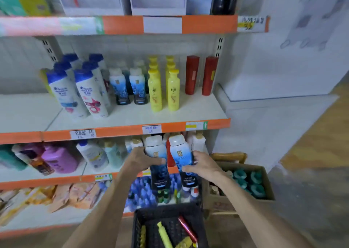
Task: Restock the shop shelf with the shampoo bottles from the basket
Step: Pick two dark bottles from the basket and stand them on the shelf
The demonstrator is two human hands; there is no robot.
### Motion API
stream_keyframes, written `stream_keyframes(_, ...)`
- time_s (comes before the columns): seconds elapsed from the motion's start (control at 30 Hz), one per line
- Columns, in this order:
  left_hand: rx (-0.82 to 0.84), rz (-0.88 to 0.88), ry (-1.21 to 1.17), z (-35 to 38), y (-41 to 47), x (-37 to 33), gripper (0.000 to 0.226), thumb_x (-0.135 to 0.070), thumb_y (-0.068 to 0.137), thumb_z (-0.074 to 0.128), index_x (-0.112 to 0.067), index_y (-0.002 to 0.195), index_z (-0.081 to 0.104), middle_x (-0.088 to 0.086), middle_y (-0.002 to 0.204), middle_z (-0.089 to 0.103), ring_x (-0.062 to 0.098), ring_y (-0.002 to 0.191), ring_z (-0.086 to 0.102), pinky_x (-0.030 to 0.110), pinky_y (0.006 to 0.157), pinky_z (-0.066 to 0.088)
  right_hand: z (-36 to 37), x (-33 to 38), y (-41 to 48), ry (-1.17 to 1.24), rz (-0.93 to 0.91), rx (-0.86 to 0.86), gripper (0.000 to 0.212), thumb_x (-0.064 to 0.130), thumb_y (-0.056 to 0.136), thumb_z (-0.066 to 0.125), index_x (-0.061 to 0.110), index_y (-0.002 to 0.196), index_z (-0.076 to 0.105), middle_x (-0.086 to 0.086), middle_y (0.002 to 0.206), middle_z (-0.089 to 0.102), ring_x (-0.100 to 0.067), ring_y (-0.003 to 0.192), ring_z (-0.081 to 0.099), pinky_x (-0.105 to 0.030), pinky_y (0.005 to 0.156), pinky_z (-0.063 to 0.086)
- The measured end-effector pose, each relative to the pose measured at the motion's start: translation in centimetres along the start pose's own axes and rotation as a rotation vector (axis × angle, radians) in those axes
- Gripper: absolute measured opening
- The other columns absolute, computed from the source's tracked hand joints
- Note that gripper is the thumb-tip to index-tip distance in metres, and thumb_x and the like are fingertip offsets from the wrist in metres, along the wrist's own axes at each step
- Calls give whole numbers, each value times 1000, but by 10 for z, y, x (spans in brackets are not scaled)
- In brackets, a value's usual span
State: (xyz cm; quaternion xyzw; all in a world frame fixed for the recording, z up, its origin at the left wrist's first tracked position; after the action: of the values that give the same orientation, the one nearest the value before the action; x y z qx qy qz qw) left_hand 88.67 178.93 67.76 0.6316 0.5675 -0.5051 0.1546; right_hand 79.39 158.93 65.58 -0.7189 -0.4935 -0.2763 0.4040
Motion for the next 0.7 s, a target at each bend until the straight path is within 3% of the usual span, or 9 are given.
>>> stream_keyframes(0.03, -4, -3, -14, -10, -3, -11, 26, -21, 63, 89, -10, 77, 70, 1, 65, 64, 15, 56, 52, 20, 48, 39, -9, 14, -2, -8, -13, -14, 35, 21, 81, 79, 23, 113, 65, 8, 103, 70, 8, 82, 60, -11, 70, 48)
stream_keyframes(0.13, -34, 15, -36, -41, -12, -36, 29, -23, 61, 89, -8, 78, 71, 10, 73, 67, 17, 50, 48, 24, 47, 41, -34, 58, -7, -29, -39, -81, 26, 19, 77, 80, 27, 99, 67, 4, 98, 72, 0, 80, 64, -31, 86, 54)
stream_keyframes(0.23, -52, 34, -30, -69, -20, -54, 35, -32, 57, 90, -8, 77, 72, 10, 69, 66, 21, 54, 47, 30, 54, 41, -52, 91, -6, -22, -50, -141, 36, 27, 66, 84, 20, 98, 70, 2, 98, 75, -9, 86, 70, -40, 90, 56)
stream_keyframes(0.33, -73, 76, -50, -95, -25, -70, 26, -27, 63, 88, -12, 70, 68, 6, 67, 66, 17, 55, 52, 26, 53, 45, -60, 121, -1, 13, -53, -183, 41, 23, 69, 84, 16, 107, 70, 2, 99, 74, -7, 84, 70, -30, 82, 57)
stream_keyframes(0.43, -92, 114, -85, -116, -29, -79, 23, -22, 65, 87, -13, 70, 67, 1, 66, 67, 13, 59, 59, 20, 49, 50, -58, 147, 9, 26, -89, -190, 35, 16, 75, 81, 13, 108, 68, 3, 91, 72, 5, 66, 64, -15, 57, 50)
stream_keyframes(0.57, -138, 158, -157, -142, -22, -87, 21, -17, 65, 87, -14, 76, 68, -3, 66, 71, 15, 67, 65, 24, 59, 55, -46, 174, 26, 58, -143, -195, 42, 19, 73, 82, 14, 111, 67, 0, 106, 74, -13, 91, 71, -32, 84, 57)
stream_keyframes(0.7, -163, 158, -181, -160, -7, -99, 29, -13, 69, 84, -5, 92, 69, 16, 96, 72, 25, 84, 66, 39, 81, 57, -41, 196, 50, 105, -190, -165, 43, 17, 76, 82, 13, 115, 65, -1, 110, 72, -17, 99, 69, -34, 89, 55)
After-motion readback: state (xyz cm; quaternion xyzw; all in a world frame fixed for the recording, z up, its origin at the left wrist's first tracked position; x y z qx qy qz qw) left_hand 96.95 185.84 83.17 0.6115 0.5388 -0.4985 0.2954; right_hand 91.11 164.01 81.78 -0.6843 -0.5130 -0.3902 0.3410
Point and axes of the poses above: each hand's wrist, its own y-axis towards the middle knuckle, its own z-axis out of the palm, x = y × z, the point moved 8 cm from there along y, towards the middle knuckle
